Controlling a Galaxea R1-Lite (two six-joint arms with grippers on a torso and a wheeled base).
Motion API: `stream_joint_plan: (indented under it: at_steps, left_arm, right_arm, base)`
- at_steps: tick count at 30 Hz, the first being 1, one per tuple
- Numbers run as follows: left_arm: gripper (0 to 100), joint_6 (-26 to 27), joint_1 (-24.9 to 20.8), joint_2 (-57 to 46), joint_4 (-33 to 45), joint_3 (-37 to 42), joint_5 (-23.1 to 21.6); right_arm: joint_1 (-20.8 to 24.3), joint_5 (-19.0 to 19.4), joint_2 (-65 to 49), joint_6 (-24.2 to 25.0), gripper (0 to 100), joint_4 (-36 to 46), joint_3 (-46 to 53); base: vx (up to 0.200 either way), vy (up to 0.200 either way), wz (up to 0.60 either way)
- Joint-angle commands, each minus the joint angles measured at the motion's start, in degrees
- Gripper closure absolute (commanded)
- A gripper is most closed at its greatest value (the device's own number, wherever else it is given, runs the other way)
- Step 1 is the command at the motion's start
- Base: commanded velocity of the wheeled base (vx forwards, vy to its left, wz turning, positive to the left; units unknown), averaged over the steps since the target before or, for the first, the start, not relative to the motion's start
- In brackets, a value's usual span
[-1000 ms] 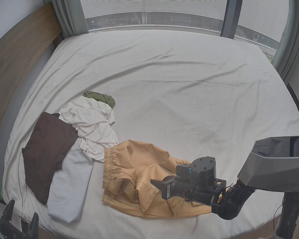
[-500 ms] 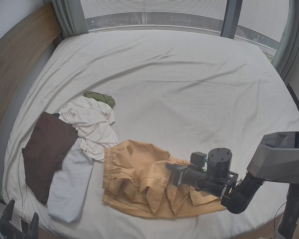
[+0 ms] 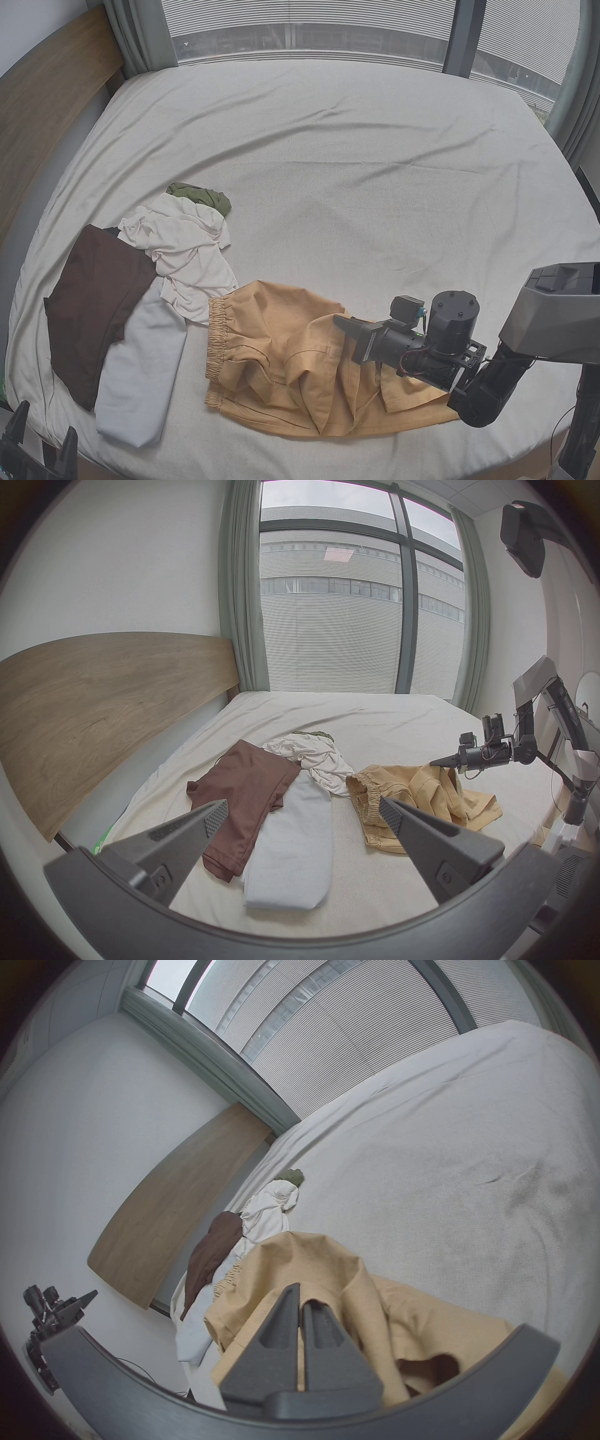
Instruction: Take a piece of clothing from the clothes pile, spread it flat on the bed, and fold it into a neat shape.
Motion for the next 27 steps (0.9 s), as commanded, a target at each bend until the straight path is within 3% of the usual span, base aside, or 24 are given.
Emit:
stream_joint_plan:
  at_steps: [1,8,9,27]
  left_arm:
    - [0,0.01,0.02,-0.93,-0.02,1.01,0.01]
    - [0,0.01,0.02,-0.93,-0.02,1.01,0.01]
    - [0,0.01,0.02,-0.93,-0.02,1.01,0.01]
    - [0,0.01,0.02,-0.93,-0.02,1.01,0.01]
  right_arm:
    - [0.5,0.54,-0.06,0.06,100,0.1,-0.07]
    - [0.77,0.89,0.38,0.06,100,-0.08,0.2]
    - [0.85,0.89,0.38,0.06,0,-0.08,0.2]
    - [6.57,0.28,0.46,0.23,0,-0.52,2.74]
  base:
    - [0.0,0.0,0.0]
    - [0.0,0.0,0.0]
    - [0.0,0.0,0.0]
    - [0.0,0.0,0.0]
